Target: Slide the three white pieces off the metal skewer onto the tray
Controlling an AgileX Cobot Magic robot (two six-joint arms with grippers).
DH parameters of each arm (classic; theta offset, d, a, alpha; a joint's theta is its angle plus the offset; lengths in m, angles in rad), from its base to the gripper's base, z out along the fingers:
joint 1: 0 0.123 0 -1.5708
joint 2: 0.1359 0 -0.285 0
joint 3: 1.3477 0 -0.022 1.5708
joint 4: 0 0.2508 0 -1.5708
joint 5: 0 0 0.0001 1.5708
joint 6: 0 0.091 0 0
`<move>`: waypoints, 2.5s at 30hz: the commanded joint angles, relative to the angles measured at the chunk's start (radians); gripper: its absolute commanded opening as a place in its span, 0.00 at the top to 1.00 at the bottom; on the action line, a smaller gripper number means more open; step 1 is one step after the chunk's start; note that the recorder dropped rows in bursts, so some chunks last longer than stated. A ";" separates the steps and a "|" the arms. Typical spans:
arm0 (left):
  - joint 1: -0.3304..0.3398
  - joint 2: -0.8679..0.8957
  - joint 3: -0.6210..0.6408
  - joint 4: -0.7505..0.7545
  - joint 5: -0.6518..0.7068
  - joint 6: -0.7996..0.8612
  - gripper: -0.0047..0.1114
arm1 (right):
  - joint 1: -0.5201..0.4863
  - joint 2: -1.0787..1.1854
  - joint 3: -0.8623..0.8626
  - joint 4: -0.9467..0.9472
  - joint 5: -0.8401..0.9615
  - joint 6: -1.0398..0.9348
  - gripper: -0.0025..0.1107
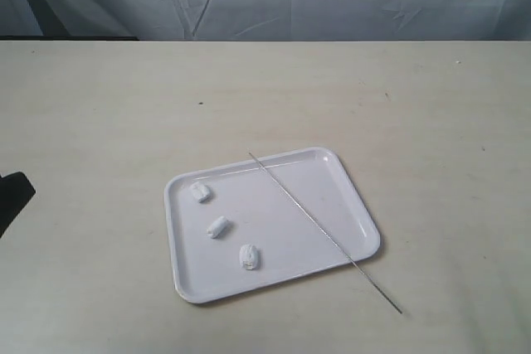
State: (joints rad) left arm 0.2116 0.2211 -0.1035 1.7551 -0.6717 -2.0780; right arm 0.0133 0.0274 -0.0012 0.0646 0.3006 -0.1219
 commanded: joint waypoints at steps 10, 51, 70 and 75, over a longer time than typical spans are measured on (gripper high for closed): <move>0.005 -0.016 -0.031 -0.536 1.396 -0.009 0.63 | 0.023 -0.027 0.001 -0.186 0.012 0.148 0.53; -0.151 -0.221 0.052 -0.590 0.506 0.879 0.96 | 0.023 -0.027 0.001 -0.081 0.004 0.122 0.53; -0.155 -0.221 0.104 -1.740 0.970 2.037 0.96 | 0.023 -0.027 0.001 -0.081 0.004 0.122 0.53; -0.155 -0.221 0.104 -1.738 1.007 2.037 0.96 | 0.023 -0.027 0.001 -0.081 0.004 0.122 0.53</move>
State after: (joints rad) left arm 0.0657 0.0039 -0.0030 0.0238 0.3250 -0.0428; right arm 0.0387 0.0078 -0.0012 -0.0174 0.3189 0.0000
